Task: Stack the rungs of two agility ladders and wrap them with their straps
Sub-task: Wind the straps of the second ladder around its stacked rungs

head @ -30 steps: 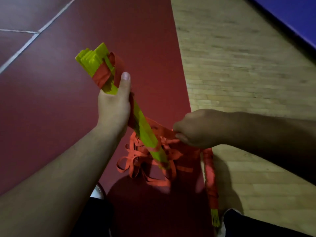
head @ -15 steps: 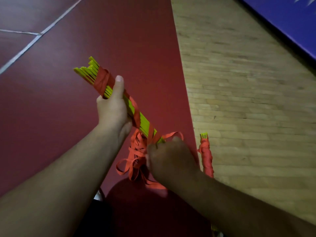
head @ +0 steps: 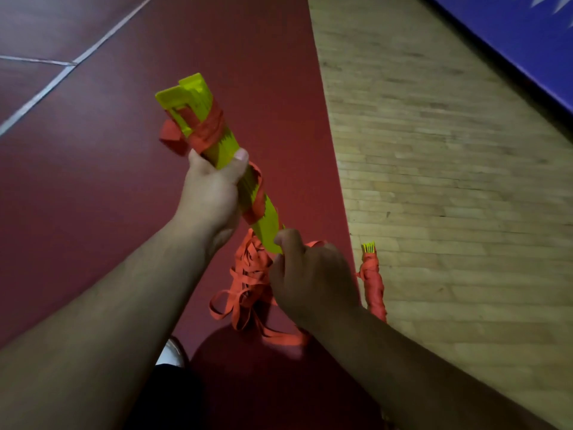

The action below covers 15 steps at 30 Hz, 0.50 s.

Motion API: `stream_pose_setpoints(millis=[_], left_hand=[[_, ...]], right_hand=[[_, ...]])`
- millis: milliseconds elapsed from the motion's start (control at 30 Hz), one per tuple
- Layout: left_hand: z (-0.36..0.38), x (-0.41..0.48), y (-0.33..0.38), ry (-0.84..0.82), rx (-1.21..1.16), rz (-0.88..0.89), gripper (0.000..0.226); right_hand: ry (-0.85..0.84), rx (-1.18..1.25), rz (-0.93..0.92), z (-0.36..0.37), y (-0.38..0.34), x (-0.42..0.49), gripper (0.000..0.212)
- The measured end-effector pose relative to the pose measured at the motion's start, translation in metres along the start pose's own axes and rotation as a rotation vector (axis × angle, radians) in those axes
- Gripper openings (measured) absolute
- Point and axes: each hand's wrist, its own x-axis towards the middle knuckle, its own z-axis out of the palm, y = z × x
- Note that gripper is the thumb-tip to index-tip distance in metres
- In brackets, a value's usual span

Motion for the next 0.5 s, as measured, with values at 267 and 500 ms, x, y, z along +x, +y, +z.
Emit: stream_pose_setpoints(millis=[267,500], left_hand=[[0.000,-0.002,-0.007,-0.026,0.346,0.140,0.039],[0.008,-0.003,-0.010,0.300,0.232,0.102,0.030]], right_hand=[[-0.135,0.136,0.185,-0.004,0.002,0.000,0.084],[-0.252,0.020,0.191,0.015,-0.020,0.007,0.108]])
